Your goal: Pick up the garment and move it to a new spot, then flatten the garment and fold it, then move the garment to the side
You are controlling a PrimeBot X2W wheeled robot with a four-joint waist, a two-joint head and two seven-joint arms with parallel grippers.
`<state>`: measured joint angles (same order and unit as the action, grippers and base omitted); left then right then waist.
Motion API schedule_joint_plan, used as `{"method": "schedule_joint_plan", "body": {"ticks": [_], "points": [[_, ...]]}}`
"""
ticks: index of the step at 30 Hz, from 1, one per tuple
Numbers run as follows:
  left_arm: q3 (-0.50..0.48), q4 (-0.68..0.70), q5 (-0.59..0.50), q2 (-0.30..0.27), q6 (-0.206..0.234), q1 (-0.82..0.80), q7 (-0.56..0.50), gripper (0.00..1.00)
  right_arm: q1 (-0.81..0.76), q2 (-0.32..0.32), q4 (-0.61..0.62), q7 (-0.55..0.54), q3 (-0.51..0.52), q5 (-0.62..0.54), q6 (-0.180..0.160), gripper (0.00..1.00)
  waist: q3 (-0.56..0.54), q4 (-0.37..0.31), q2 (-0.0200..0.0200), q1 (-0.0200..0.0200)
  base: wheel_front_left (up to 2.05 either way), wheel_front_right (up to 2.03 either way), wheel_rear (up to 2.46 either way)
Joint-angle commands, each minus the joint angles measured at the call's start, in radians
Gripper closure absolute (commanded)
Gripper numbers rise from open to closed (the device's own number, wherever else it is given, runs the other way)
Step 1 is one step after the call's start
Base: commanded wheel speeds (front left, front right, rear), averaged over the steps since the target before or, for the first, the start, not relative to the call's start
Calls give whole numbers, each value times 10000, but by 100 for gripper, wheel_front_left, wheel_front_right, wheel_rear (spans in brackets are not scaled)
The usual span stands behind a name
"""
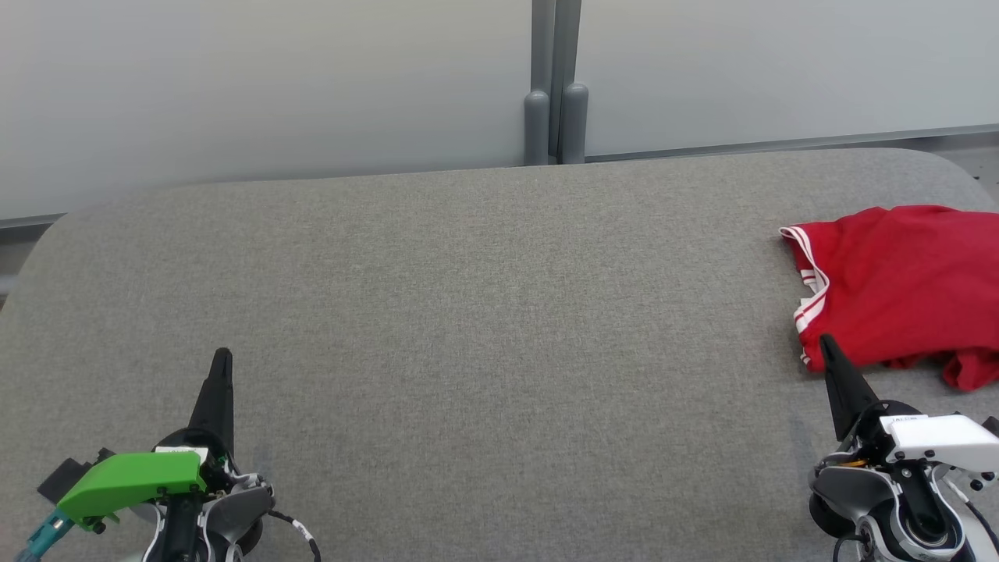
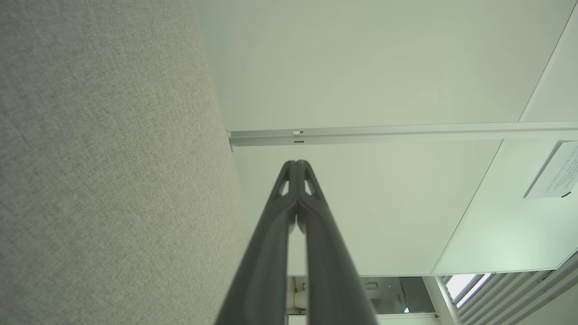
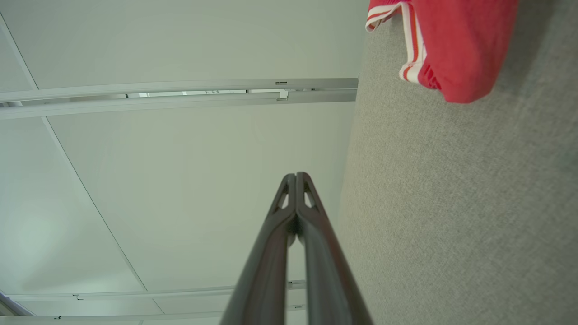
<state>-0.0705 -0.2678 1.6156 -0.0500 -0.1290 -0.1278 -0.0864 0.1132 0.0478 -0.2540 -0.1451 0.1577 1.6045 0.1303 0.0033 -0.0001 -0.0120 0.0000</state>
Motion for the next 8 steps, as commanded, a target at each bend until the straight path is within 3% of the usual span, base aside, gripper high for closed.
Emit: {"method": "schedule_joint_plan", "body": {"ticks": [1,8], "points": [[-36,16,9,1,-32,-109,2,100,91,47,-15,-20,22,46,7,100,0,0,120,0,0,0,0],[-36,16,9,1,-32,-109,2,100,91,47,-15,-20,22,46,7,100,0,0,120,0,0,0,0]]}}
